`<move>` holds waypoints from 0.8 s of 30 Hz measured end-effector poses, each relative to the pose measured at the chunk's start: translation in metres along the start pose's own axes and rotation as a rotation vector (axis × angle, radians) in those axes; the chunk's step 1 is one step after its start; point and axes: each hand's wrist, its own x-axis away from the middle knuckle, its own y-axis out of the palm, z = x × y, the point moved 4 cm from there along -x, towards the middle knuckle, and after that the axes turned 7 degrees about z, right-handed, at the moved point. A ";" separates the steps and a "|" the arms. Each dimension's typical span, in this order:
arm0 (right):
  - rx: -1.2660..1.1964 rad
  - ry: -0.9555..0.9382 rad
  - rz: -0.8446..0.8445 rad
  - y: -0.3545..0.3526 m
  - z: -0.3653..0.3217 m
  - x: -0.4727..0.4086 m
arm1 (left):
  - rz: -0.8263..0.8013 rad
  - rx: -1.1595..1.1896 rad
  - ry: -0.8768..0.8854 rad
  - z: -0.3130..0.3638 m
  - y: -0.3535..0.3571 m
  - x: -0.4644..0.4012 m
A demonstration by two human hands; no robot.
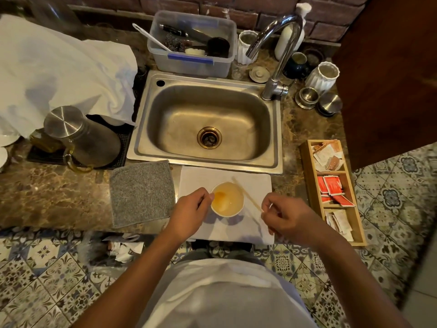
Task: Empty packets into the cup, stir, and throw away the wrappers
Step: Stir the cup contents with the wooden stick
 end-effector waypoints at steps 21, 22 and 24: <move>0.746 -0.211 0.155 0.060 -0.023 -0.053 | -0.024 -0.106 0.086 0.016 0.024 0.012; 0.748 -0.224 0.168 0.057 -0.023 -0.054 | -0.028 -0.107 0.083 0.016 0.024 0.012; 0.738 -0.233 0.197 0.054 -0.026 -0.056 | -0.032 -0.079 0.063 0.015 0.024 0.011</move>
